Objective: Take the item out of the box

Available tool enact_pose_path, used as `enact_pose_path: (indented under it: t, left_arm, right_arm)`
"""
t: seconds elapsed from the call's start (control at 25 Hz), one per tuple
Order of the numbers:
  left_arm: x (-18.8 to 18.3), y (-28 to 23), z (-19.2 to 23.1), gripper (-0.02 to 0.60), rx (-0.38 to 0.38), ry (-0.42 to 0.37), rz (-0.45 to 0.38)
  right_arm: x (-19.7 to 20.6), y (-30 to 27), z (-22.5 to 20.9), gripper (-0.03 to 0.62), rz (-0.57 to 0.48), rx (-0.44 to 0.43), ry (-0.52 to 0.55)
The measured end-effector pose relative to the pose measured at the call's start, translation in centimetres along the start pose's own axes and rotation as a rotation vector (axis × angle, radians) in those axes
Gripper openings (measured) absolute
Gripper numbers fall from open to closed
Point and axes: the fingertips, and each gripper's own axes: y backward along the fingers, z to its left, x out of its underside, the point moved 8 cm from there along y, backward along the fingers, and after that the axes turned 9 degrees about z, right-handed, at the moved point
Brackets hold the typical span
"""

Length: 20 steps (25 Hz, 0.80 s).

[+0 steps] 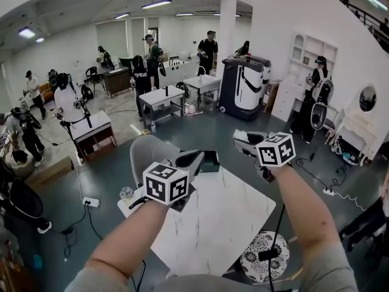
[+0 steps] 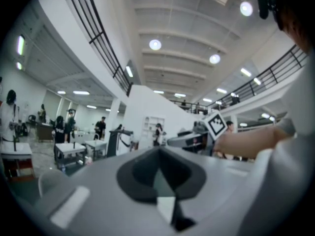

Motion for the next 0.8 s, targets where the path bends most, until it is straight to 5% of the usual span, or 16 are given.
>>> enact_pose_path:
  t: [0.8]
  left_arm:
    - [2.6,9.9,-13.4,0.0,-0.12,0.002,-0.012]
  right_arm:
    - [4.3,12.3,7.8,0.156,-0.122,-0.139,0.064]
